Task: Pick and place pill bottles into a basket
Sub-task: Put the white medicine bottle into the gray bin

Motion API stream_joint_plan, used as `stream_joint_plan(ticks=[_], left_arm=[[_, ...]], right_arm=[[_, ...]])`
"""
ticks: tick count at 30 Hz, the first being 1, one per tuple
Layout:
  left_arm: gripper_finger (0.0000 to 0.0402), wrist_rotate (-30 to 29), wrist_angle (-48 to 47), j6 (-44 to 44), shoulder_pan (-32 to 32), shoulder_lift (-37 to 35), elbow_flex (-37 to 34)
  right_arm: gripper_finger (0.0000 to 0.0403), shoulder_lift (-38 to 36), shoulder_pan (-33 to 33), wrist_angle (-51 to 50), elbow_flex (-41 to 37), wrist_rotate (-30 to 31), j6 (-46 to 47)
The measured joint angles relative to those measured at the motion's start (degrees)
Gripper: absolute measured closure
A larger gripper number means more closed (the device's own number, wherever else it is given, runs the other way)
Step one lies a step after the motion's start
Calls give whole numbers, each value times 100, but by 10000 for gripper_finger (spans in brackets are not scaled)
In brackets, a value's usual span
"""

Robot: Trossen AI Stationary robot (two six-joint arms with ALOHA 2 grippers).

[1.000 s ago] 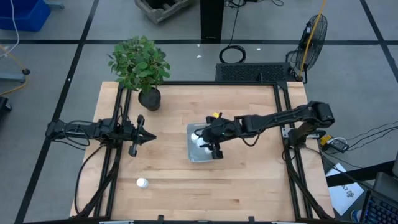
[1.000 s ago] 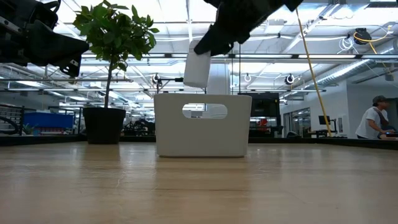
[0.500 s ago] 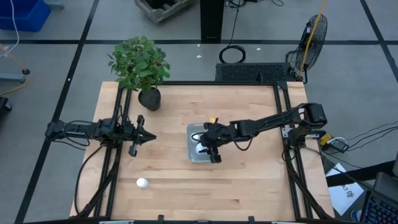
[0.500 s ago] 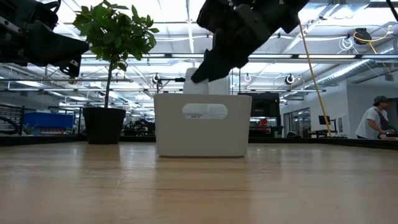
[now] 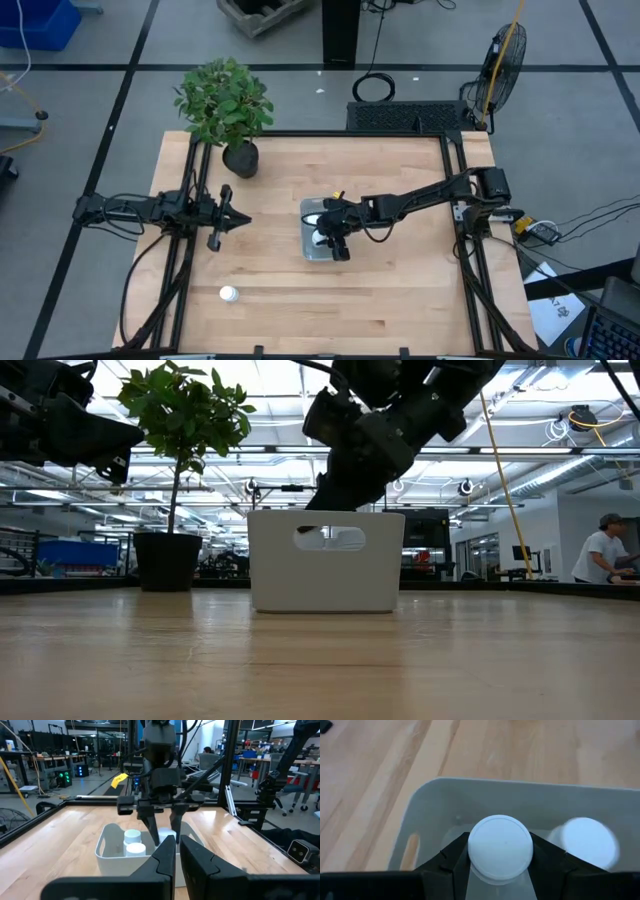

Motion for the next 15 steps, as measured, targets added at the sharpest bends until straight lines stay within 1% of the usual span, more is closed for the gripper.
stream_joint_plan(ticks=[7,10,15], left_arm=[[371,2,0,0,0,-2,0],[371,2,0,0,0,-2,0],[371,2,-2,0,0,0,0]], right_arm=[[252,16,36,28,0,-23,-2],[251,20,31,5,0,-256,13],[248,20,36,-36,0,-289,107]])
